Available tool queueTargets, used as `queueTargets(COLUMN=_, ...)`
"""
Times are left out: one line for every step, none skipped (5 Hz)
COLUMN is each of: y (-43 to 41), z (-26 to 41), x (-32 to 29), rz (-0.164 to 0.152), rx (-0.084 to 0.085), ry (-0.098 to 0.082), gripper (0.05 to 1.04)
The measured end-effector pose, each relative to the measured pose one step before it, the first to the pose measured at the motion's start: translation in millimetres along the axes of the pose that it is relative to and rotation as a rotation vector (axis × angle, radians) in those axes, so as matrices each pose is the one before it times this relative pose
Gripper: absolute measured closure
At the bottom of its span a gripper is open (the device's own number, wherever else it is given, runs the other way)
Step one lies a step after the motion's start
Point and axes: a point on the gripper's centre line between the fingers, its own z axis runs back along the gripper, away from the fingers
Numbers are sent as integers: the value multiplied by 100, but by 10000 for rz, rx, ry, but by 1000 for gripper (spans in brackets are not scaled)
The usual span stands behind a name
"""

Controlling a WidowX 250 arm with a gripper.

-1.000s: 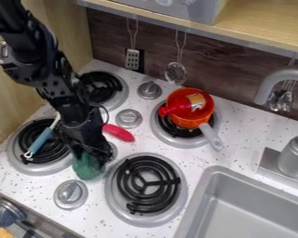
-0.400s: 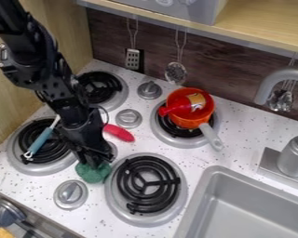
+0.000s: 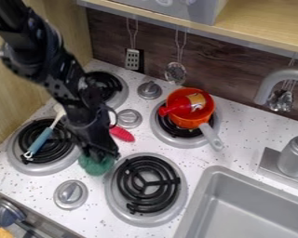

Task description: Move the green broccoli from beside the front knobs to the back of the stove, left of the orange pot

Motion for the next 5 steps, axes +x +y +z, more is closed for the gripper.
queueTargets(y=-91, z=967, x=915, rz=-149, rx=580, ry=-446, gripper=794)
queueTargets(y=464, z=-116, x=1741, rz=-552, rx=214, ry=-749, gripper=794)
queueTargets(y=628, z=-1233, x=1489, rz=-458, rx=-147, ry=-431, gripper=794)
queueTargets(y=327, z=-1485, x=1536, rz=-732, rx=-66, ry=-716, gripper=794)
queueTargets(y=855, z=-915, x=1610, rz=-278, rx=197, ry=-367, gripper=794)
